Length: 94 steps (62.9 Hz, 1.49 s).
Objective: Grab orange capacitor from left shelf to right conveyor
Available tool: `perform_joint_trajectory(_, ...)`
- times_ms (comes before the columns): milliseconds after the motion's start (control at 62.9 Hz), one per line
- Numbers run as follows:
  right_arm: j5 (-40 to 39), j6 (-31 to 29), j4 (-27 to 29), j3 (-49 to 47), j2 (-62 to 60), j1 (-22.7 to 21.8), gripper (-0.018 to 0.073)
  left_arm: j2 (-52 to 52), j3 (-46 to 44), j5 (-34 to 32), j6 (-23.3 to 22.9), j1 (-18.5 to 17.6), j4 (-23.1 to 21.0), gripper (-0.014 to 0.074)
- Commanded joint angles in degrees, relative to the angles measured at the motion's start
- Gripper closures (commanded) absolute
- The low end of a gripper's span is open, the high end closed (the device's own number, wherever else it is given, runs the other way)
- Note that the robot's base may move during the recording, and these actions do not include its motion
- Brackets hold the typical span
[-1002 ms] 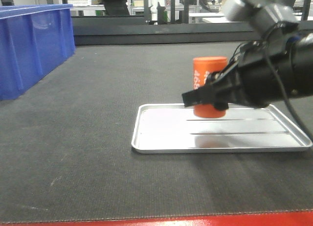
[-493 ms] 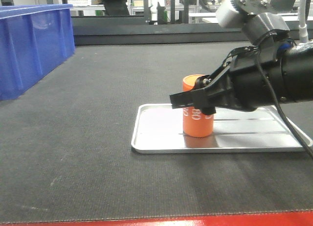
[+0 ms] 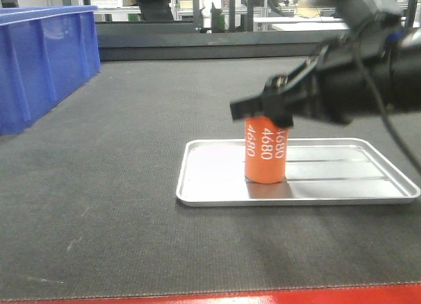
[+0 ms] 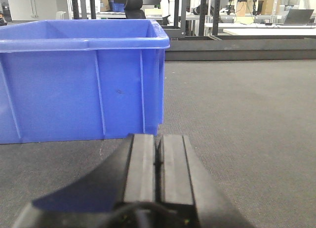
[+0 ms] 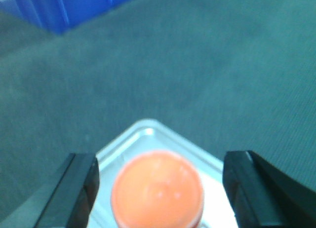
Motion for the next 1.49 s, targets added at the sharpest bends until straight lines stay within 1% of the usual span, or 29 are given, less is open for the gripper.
perform_joint_trajectory(0, -4.3, -0.6, 1.3, -1.5, -5.2, -0.2, 0.0, 0.6, -0.4, -4.8, 0.0, -0.3, -0.3, 0.0701)
perform_joint_trajectory(32, -4.0, -0.6, 1.3, -1.5, -6.8, -0.2, 0.0038, 0.6, -0.4, -4.8, 0.0, -0.3, -0.3, 0.0701)
perform_joint_trajectory(95, -2.8, -0.6, 1.3, -1.5, -10.7, -0.2, 0.0159, 0.6, -0.4, -4.8, 0.0, -0.3, -0.3, 0.0701)
perform_joint_trajectory(191, 0.5, -0.6, 1.3, -1.5, -15.9, -0.2, 0.0412, 0.6, -0.4, -4.8, 0.0, -0.3, -0.3, 0.0701)
perform_joint_trajectory(207, 1.6, -0.6, 1.3, -1.5, -17.1, -0.2, 0.0472, 0.6, -0.4, -4.8, 0.0, -0.3, -0.3, 0.0701)
perform_joint_trajectory(223, 2.3, -0.6, 1.3, -1.5, -18.0, -0.2, 0.0512, 0.6, -0.4, -4.8, 0.0, -0.3, -0.3, 0.0701)
perform_joint_trajectory(239, 3.1, -0.3, 1.3, -1.5, -19.3, -0.2, 0.0533, 0.6, -0.4, -4.8, 0.0, -0.3, -0.3, 0.0701)
perform_joint_trajectory(270, 4.7, 0.5, 1.3, -1.5, -21.4, -0.2, 0.0496, 0.6, -0.4, -4.8, 0.0, -0.3, -0.3, 0.0701)
perform_joint_trajectory(302, 6.5, 1.3, 1.3, -1.5, -23.6, -0.2, 0.0478, 0.6, -0.4, -4.8, 0.0, -0.3, -0.3, 0.0701)
perform_joint_trajectory(429, 11.1, 2.1, 1.3, -1.4, -29.9, -0.2, 0.0482, 0.6, -0.4, -4.8, 0.0, -0.3, -0.3, 0.0701)
perform_joint_trajectory(541, 11.0, 2.2, 1.3, -1.4, -32.9, -0.2, 0.0482, 0.6, -0.4, -4.8, 0.0, -0.3, -0.3, 0.0701)
perform_joint_trajectory(716, 11.3, 2.2, 1.3, -1.4, -33.3, -0.2, 0.0482, 0.6, -0.4, -4.8, 0.0, -0.3, -0.3, 0.0701)
perform_joint_trajectory(843, 17.1, 2.4, 3.3, -1.4, -34.1, -1.7, 0.0482, 0.6, -0.4, -4.8, 0.0, -0.3, -0.3, 0.0701)
perform_joint_trajectory(891, 20.4, 2.9, 5.4, -1.4, -36.5, -3.1, 0.0482, 0.6, -0.4, -4.8, 0.0, -0.3, -0.3, 0.0701)
perform_joint_trajectory(1002, 22.9, 2.7, 5.5, -1.4, -43.0, -6.8, 0.0482, 0.6, -0.4, -4.8, 0.0, -0.3, -0.3, 0.0701)
perform_joint_trajectory(1081, 24.5, 2.2, 5.5, -1.4, -48.2, -11.4, 0.0505, 0.6, -0.4, -4.8, 0.0, -0.3, -0.3, 0.0701)
perform_joint_trajectory(1177, 30.5, 2.2, 5.5, -1.2, -54.5, -17.2, 0.0503, 0.6, -0.4, -4.8, 0.0, -0.3, -0.3, 0.0701)
perform_joint_trajectory(1240, 35.5, 2.2, 5.5, -0.2, -58.7, -19.7, 0.0503, 0.6, -0.4, -4.8, 0.0, -0.3, -0.3, 0.0701)
perform_joint_trajectory(1368, 43.0, 2.1, 4.4, 5.2, -68.3, -20.8, 0.0503, 0.6, -0.4, -4.8, 0.0, -0.3, -0.3, 0.0701)
perform_joint_trajectory(1447, 43.5, 2.7, 4.3, 10.2, -73.0, -20.8, 0.0503, 0.6, -0.4, -4.8, 0.0, -0.3, -0.3, 0.0701)
perform_joint_trajectory(1479, 43.2, 4.0, 4.7, 12.5, -75.1, -20.8, 0.0503, 0.6, -0.4, -4.8, 0.0, -0.3, -0.3, 0.0701)
